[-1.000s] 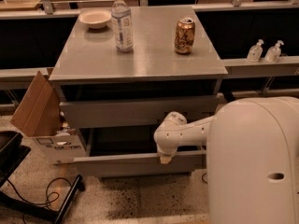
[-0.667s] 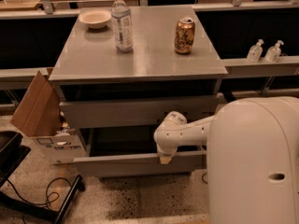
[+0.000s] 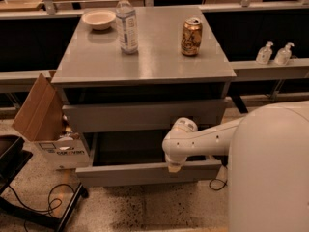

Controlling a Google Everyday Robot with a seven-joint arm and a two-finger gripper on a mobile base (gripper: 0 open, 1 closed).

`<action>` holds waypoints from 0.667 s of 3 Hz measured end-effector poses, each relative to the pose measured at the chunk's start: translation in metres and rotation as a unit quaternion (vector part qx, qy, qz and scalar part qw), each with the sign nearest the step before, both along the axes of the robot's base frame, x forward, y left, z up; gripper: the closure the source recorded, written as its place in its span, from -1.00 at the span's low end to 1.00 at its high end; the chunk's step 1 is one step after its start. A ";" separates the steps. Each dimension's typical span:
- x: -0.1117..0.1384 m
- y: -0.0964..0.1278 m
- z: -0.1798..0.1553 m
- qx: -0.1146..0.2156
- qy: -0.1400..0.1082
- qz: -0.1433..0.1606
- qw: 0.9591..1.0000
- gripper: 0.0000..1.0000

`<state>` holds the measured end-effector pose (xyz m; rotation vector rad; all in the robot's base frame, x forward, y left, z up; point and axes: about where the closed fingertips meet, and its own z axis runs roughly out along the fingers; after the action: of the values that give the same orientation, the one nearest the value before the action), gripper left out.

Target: Open middle drawer

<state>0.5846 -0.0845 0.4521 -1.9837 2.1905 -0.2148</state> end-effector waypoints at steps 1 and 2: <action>-0.018 -0.006 0.011 -0.004 0.002 -0.008 1.000 1.00; -0.018 -0.006 0.011 -0.004 0.002 -0.008 1.000 0.94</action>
Offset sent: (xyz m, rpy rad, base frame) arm -0.3272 -0.1046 0.1999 -0.1363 0.0889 -0.2571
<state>0.5666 -0.0909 0.4626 -1.9738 2.2119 -0.2229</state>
